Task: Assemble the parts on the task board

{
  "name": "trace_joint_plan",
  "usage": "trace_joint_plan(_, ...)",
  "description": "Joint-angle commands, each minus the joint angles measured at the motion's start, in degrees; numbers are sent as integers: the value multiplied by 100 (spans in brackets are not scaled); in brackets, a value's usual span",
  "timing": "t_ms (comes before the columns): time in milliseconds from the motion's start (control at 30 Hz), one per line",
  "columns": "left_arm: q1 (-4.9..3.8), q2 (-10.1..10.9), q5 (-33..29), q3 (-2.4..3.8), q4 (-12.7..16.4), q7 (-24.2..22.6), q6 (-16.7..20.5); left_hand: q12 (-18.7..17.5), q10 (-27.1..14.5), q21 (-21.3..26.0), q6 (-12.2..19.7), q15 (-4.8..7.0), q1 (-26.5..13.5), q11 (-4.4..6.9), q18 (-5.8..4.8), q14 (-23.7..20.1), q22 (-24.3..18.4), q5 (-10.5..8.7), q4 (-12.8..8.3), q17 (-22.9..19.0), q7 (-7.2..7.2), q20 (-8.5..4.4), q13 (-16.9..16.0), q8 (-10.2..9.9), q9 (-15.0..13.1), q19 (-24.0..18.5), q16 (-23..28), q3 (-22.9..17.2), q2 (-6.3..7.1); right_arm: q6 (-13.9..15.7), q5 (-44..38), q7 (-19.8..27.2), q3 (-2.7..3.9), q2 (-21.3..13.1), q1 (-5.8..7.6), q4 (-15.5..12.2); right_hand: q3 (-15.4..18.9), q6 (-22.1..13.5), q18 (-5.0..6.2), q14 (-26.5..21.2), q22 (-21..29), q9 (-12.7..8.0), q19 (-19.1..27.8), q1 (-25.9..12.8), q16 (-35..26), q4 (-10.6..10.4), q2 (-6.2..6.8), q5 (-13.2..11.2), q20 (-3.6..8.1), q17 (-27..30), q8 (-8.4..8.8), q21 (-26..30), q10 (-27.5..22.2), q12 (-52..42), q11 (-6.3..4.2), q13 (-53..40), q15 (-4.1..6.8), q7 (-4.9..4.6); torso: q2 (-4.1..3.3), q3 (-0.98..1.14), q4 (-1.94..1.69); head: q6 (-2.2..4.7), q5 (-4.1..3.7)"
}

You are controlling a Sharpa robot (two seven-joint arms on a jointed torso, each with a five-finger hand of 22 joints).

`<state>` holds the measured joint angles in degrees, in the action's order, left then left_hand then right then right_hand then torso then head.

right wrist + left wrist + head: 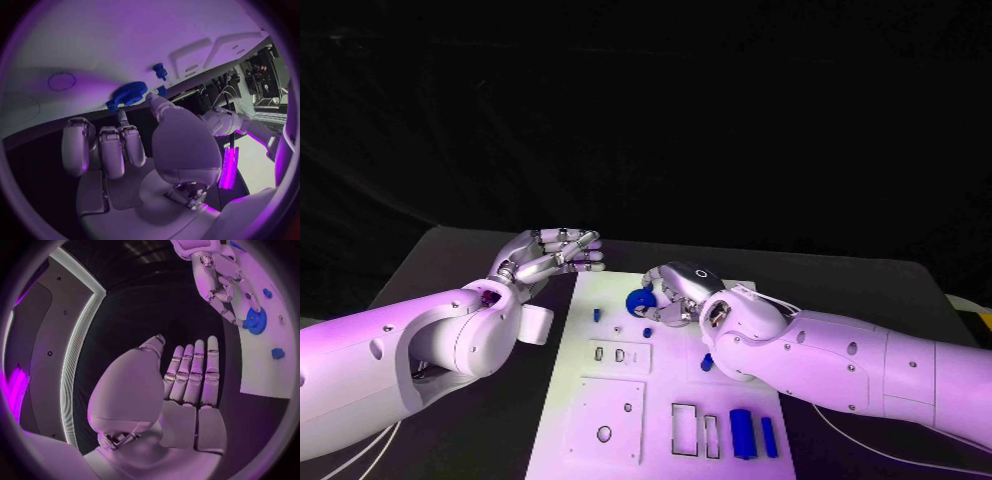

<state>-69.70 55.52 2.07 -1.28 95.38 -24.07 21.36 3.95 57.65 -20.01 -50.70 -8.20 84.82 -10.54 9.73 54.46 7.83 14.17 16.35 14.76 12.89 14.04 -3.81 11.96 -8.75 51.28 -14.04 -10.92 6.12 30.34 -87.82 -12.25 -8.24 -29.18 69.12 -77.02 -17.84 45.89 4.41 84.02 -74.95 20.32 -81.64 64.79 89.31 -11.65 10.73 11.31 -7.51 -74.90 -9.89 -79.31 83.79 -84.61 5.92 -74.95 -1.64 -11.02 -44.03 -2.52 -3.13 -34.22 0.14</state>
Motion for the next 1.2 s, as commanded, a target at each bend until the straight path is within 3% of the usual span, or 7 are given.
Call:
trace_joint_plan(33, -7, -10, -9, 5, 6, -15, -80, -25, -45, -28, -2, 1, 9, 4, 68, 9, 4, -34, -2, 7, 18, -6, 9, -27, 5, 11, 36, -41, 43, -89, 172, 110, 0, -77, -1, -77, 130, 84, -99, 553, -252, 16, 14, -59, 30, -105, -48, 101, -33, -1300, 18, 25, 21, 8, 18, -809, -23, 13, 2, -3, -6, 2, -5)
trace_joint_plan(267, -7, 7, -9, 5, -7, -6, -58, -25, -48, -28, 0, 0, 6, 2, 68, 6, 4, -35, 1, 8, 20, -5, 9, -28, 6, 8, 39, -41, 43, 281, 513, 428, 13, -562, 16, -495, 107, 188, -99, 554, -266, 36, 6, 59, 31, -138, -135, 198, -14, -1301, -15, 22, 93, -56, -12, -890, 1, 47, 13, 3, 24, 13, -17)
trace_joint_plan(367, -7, 18, -9, 5, -7, -7, -63, -25, -48, -28, 0, 0, 6, 2, 68, 6, 4, -35, 1, 8, 20, -5, 9, -28, 6, 8, 39, -41, 43, 462, 875, 799, 31, -969, 68, -789, 54, 233, -101, 556, -274, 44, 2, 169, 32, -97, -153, 226, 1, -1310, -26, 21, 122, -80, -28, -921, 16, 62, 29, 11, 48, 10, -11)
trace_joint_plan(467, -7, 31, -9, 5, -11, -12, -78, -24, -50, -27, 0, -1, 5, 1, 67, 4, 3, -35, 2, 10, 21, -4, 9, -29, 6, 6, 41, -42, 43, 376, 1199, 1214, 47, -1357, 135, -1026, -71, 274, -91, 547, -242, 51, 30, 391, 24, 29, -181, 242, 17, -1269, -30, 63, 113, -71, -42, -914, 31, 75, 51, 24, 89, 5, -54)
trace_joint_plan(633, -6, 36, -9, 5, -31, -23, -93, -24, -50, -27, 0, -1, 5, 1, 67, 4, 3, -35, 3, 11, 20, -4, 8, -29, 6, 4, 42, -42, 43, -21, 1684, 1769, 69, -2018, 207, -1272, -207, 304, -87, 548, -235, 57, 48, 670, 25, 245, -143, 78, 27, -1276, -33, 90, 91, -51, -48, -898, 39, 79, 86, 40, 142, 3, -39)
trace_joint_plan(900, -5, 17, -9, 4, -65, -29, -122, -23, -49, -27, 0, -1, 6, 2, 67, 4, 2, -35, 2, 12, 19, -4, 8, -29, 6, 3, 42, -43, 43, -591, 2049, 2177, 75, -2573, 239, -1146, -287, 322, -90, 553, -254, 56, 48, 875, 29, 441, -51, 26, 25, -1303, -25, 92, 90, -51, -55, -904, 38, 91, 112, 83, 189, -28, -42)
trace_joint_plan(1200, -3, 26, -9, 3, -102, -43, -124, -20, -48, -28, -1, -1, 11, 3, 67, 8, 2, -35, -1, 15, 16, -4, 7, -29, 6, 2, 41, -46, 44, -688, 2071, 2219, 71, -2743, 167, -911, -361, 330, -95, 557, -276, 52, 37, 966, 32, 520, -71, 8, 36, -1320, -15, 80, 99, -56, -56, -912, 48, 79, 107, 146, 231, -67, 7)
